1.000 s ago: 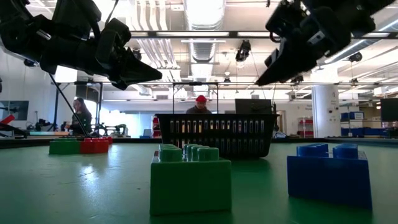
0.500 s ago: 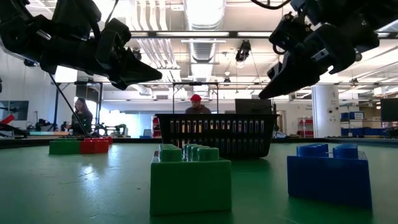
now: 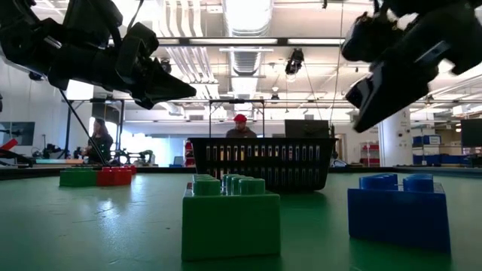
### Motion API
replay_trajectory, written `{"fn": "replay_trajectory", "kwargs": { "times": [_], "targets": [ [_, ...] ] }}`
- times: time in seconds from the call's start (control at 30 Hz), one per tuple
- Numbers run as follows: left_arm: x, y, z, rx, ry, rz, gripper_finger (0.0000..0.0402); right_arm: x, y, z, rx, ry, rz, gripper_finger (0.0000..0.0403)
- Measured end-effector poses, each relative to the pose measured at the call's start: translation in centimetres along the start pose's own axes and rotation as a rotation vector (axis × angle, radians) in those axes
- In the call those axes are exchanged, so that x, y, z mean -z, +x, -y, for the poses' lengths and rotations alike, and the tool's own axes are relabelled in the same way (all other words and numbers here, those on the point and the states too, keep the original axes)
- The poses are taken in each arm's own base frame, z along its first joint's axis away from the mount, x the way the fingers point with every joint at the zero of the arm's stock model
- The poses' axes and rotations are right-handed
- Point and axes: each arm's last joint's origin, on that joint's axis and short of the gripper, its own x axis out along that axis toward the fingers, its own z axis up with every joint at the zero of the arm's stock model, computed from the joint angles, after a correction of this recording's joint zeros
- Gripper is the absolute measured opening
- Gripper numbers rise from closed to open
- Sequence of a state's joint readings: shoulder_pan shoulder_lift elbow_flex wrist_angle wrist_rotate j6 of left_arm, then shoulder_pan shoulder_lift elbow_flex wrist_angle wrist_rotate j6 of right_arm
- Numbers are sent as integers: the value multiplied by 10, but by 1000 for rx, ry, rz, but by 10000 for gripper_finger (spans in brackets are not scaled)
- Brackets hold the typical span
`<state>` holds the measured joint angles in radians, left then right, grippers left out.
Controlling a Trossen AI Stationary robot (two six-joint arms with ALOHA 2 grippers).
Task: Sort & place blocks by color
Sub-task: Put the green game piece into the blue bin
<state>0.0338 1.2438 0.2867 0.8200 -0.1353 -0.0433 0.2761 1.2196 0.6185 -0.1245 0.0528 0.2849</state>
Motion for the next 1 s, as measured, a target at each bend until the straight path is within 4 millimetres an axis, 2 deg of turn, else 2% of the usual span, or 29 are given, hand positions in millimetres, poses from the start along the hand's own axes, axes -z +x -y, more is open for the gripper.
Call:
{"fn": "replay_trajectory", "kwargs": {
  "times": [0.23, 0.33, 0.47, 0.57, 0.8, 1.0],
  "targets": [
    [0, 0, 0, 5, 0, -1, 0, 5, -5, -32, -83, -32, -19, 15],
    [1, 0, 2, 58, 6, -12, 0, 6, -8, -40, -68, -62, -23, 26],
    [1, -1, 6, 191, 4, -27, 0, 15, -10, -40, -24, -56, -120, 32],
    [-3, -3, 11, 287, 3, -72, 0, 23, -6, -38, -25, -74, -122, 20],
    [-15, -11, 29, 265, 36, -330, 0, 32, 1, -34, -4, -96, -14, 9],
    [-22, -23, 48, 261, -3, -532, 0, 33, 2, -31, 56, -88, 17, 9]
  ]
}}
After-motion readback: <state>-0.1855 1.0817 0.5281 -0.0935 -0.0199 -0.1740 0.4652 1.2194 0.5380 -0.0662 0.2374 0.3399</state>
